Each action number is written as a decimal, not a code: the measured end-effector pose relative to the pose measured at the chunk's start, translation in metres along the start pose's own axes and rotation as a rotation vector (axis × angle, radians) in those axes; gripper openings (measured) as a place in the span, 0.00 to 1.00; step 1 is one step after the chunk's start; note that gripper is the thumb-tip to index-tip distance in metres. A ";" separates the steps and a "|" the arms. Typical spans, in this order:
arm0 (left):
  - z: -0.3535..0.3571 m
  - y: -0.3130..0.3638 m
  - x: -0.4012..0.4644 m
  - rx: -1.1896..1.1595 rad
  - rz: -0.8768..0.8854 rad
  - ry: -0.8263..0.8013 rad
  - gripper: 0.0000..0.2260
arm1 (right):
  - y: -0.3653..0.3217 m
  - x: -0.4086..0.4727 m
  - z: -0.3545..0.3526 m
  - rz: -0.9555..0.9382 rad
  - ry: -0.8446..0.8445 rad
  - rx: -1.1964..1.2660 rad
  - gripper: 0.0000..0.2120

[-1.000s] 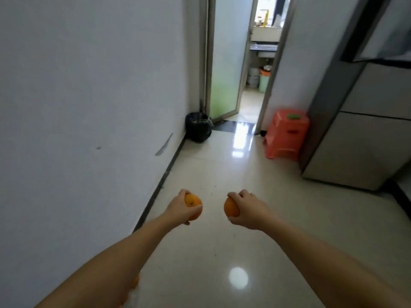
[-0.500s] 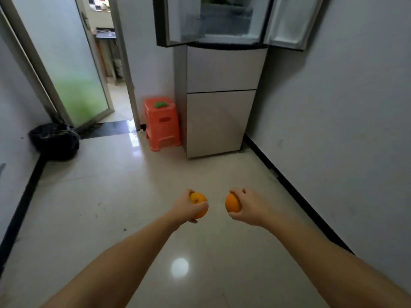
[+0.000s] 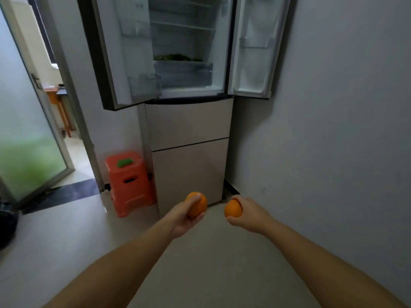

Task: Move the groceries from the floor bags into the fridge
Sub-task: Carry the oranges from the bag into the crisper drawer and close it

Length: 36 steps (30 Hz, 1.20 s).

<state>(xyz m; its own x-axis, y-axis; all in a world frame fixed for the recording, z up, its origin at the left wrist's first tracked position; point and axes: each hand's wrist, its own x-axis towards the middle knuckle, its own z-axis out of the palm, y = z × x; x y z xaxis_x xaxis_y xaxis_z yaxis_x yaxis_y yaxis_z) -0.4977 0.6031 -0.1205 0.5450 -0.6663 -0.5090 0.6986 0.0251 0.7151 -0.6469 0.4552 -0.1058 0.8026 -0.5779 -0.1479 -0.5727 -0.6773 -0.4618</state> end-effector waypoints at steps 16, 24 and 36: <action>0.157 0.185 0.276 -0.129 0.032 -0.188 0.31 | 0.030 0.351 -0.151 0.012 0.141 0.508 0.34; 0.229 0.304 0.382 -0.290 0.326 0.067 0.24 | 0.027 0.539 -0.250 0.001 -0.004 0.921 0.32; 0.226 0.520 0.548 -0.428 0.449 0.076 0.33 | -0.082 0.777 -0.304 -0.053 -0.159 1.359 0.25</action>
<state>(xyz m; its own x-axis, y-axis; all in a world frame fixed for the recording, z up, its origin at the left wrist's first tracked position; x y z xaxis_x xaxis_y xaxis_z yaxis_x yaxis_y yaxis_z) 0.0600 0.0824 0.0807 0.8491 -0.4669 -0.2471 0.5089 0.5974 0.6198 -0.0270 -0.0763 0.0832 0.8815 -0.4447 -0.1589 -0.0020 0.3329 -0.9430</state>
